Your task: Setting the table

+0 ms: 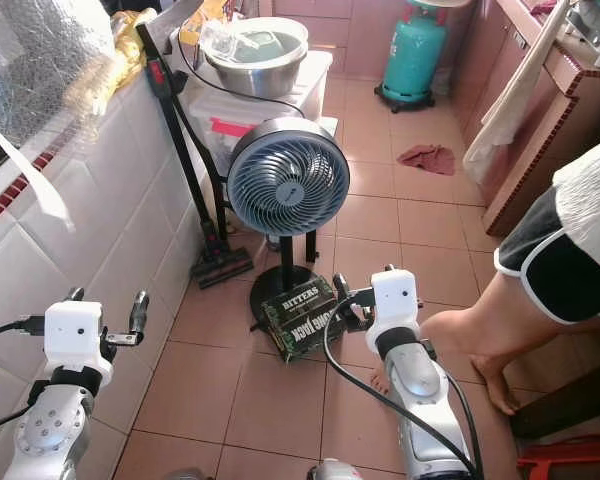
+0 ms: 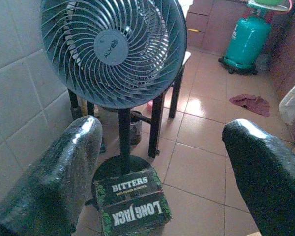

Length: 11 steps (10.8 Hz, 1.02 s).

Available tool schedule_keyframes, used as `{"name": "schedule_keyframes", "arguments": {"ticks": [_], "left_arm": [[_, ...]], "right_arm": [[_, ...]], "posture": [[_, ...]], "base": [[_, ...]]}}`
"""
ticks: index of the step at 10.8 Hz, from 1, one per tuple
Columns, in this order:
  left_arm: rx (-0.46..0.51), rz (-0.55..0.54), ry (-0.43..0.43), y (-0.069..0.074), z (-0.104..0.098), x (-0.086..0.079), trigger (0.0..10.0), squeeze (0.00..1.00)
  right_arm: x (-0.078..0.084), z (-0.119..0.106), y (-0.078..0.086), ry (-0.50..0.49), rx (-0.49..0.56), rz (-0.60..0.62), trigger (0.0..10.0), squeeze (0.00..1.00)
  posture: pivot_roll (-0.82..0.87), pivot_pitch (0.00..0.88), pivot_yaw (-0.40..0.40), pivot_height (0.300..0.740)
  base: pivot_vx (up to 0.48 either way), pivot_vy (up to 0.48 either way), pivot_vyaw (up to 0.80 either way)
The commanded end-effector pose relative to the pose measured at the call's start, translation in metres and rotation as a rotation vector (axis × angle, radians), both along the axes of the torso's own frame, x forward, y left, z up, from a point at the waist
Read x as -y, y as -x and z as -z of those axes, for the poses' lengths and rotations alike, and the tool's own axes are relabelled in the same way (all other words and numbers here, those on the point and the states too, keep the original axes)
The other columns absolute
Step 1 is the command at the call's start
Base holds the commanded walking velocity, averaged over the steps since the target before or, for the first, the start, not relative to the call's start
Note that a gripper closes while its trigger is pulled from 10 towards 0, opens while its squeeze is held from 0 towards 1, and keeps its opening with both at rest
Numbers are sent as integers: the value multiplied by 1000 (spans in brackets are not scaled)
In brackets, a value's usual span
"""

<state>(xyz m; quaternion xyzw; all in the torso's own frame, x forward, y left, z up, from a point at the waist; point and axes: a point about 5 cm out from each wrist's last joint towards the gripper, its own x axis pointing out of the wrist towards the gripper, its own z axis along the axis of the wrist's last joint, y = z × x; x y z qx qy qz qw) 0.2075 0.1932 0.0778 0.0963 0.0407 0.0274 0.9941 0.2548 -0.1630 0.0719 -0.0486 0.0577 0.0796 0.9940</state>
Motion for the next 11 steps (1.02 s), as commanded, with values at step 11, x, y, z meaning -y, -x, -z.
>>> {"name": "schedule_keyframes", "arguments": {"ticks": [11], "left_arm": [[-57, -82, 193, -15, -9, 6, 10000, 0]], "right_arm": [[9, -32, -24, -17, 57, 22, 10000, 0]], "posture": [[52, 78, 40, 740]], "base": [[0, 0, 0]]}}
